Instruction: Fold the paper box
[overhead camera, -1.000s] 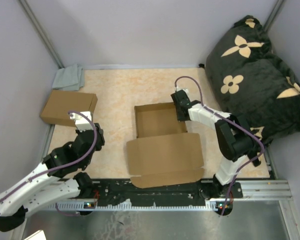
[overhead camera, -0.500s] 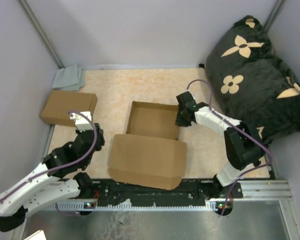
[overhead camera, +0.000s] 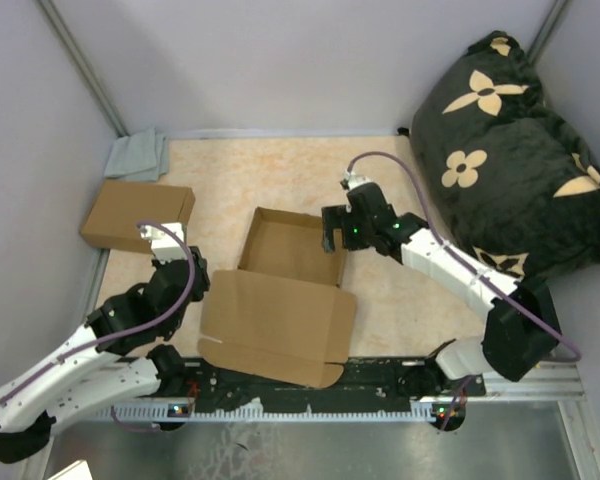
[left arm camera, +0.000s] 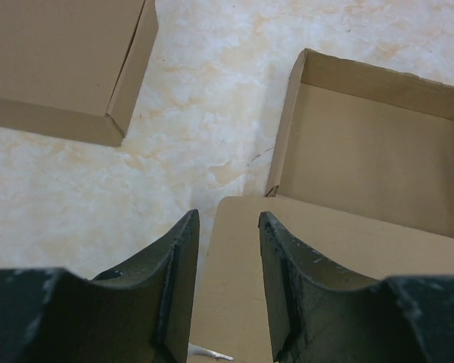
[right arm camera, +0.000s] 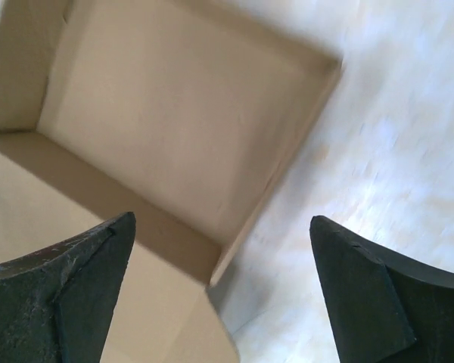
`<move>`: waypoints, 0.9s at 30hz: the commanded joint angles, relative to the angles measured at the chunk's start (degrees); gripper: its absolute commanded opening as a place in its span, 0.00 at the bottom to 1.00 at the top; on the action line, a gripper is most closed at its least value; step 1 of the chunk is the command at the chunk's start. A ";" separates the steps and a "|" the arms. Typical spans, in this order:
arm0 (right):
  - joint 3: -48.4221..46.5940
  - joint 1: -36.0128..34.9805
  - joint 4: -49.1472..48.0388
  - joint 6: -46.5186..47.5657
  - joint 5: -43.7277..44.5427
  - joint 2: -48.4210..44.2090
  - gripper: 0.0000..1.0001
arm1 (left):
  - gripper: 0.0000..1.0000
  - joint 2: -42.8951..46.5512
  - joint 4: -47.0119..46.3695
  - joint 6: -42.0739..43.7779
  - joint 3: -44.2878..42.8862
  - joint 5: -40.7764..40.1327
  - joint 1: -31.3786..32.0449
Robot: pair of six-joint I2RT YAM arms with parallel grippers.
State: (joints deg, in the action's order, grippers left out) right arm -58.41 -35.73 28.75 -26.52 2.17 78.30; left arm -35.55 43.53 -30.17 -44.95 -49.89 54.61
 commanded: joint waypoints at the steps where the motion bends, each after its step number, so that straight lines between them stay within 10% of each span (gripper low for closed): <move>1: -8.20 3.05 -11.87 18.67 1.11 3.58 0.99 | 0.44 -0.25 0.05 0.38 0.32 -0.03 -0.13; 4: -12.96 8.57 -18.93 19.56 -12.52 9.84 0.98 | 0.44 0.24 0.28 0.13 0.34 -0.33 -0.19; 10: -24.58 6.19 -18.25 30.23 -12.94 22.56 0.68 | 0.44 0.80 0.00 0.08 0.50 -0.45 -0.20; 27: -50.31 -1.48 2.24 42.70 -5.20 47.38 0.76 | 0.44 -0.37 0.24 0.11 0.30 -0.79 -0.46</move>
State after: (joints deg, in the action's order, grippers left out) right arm -104.97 -36.16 28.84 13.39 -5.74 124.05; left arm -36.16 43.53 -30.17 -44.95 -49.93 54.50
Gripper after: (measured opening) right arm 0.761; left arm 0.443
